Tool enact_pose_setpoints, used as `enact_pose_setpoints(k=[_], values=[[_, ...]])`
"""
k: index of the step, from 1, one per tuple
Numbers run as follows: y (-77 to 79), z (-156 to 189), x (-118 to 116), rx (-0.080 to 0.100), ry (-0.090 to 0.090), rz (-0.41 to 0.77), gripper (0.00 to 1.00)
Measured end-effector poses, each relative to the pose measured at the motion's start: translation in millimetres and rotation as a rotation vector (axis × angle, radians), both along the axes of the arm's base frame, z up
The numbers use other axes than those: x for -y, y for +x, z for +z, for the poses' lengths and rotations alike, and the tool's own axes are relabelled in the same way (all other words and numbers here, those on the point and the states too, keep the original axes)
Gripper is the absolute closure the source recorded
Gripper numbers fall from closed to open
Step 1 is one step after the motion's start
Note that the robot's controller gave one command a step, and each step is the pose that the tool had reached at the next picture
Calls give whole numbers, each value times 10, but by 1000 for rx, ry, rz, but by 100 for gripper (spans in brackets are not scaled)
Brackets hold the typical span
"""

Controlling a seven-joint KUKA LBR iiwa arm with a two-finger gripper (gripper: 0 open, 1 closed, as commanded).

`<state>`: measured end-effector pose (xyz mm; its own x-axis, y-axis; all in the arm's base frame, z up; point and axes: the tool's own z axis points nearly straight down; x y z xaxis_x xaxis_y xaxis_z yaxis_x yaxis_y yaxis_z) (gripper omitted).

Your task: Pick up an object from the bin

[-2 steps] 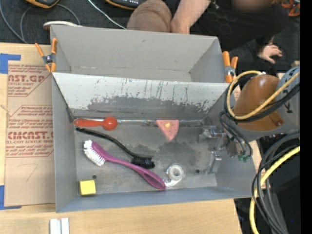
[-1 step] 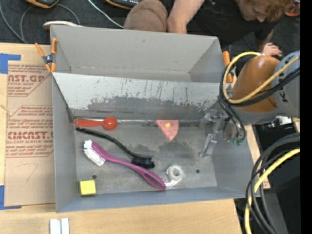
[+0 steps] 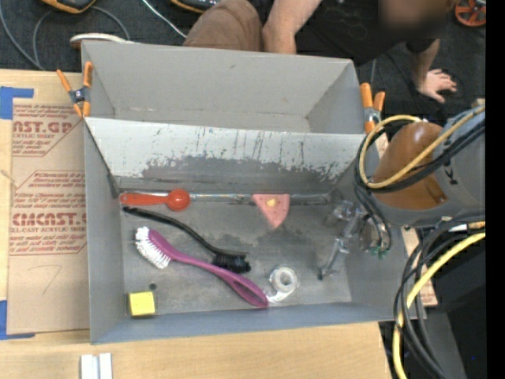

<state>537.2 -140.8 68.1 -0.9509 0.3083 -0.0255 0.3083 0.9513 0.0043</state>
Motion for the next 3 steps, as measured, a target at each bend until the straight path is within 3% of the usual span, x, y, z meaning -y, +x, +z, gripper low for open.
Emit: enact_pose_setpoints(k=[1,2,3], values=[[306,452,68,27,-7,82,0],[293,434,64,23,-6,82,0],[168,897,80,28,-8,83,0]])
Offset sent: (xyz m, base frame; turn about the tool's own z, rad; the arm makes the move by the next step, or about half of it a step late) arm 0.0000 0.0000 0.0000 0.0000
